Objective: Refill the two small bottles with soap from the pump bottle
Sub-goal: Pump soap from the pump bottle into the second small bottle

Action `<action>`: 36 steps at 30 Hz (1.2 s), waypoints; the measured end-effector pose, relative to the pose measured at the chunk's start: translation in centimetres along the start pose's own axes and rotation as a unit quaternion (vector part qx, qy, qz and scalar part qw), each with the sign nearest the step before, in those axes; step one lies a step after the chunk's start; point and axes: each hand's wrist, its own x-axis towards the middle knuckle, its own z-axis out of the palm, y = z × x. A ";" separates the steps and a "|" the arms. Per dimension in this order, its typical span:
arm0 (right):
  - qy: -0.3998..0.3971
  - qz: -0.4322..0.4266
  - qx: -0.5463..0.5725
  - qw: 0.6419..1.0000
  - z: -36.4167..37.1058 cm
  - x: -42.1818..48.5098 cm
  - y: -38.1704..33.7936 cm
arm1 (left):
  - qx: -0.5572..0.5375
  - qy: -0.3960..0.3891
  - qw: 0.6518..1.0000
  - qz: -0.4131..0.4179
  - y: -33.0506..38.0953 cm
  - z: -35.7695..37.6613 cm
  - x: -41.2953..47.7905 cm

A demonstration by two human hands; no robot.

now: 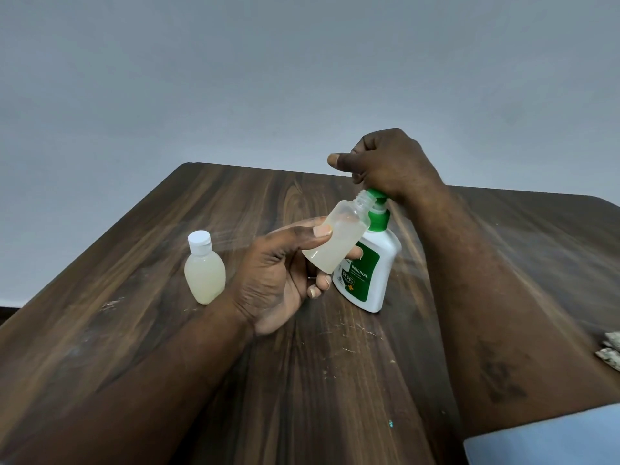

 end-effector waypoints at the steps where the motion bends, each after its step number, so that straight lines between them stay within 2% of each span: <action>1: -0.003 0.004 -0.001 1.000 0.0 0.0 0.0 | 0.000 0.000 1.000 -0.001 0.0 0.0 0.0; 8: -0.031 0.014 -0.010 0.999 0.4 0.0 0.3 | 0.006 0.000 1.000 -0.004 0.0 0.0 0.0; 16: 0.037 -0.031 -0.036 0.998 0.0 -0.5 -0.7 | -0.003 0.003 1.000 0.002 0.1 -0.1 0.1; 27: -0.044 0.027 -0.011 0.999 0.4 -0.3 0.4 | 0.008 0.003 1.000 -0.008 -0.1 -0.1 0.0; 33: 0.024 -0.009 -0.026 0.999 -0.1 -0.7 -0.4 | 0.006 -0.002 1.000 -0.003 0.2 0.0 0.0; 36: 0.022 -0.008 -0.002 1.000 0.0 -0.9 -0.6 | 0.004 -0.003 1.000 -0.004 0.2 0.1 -0.1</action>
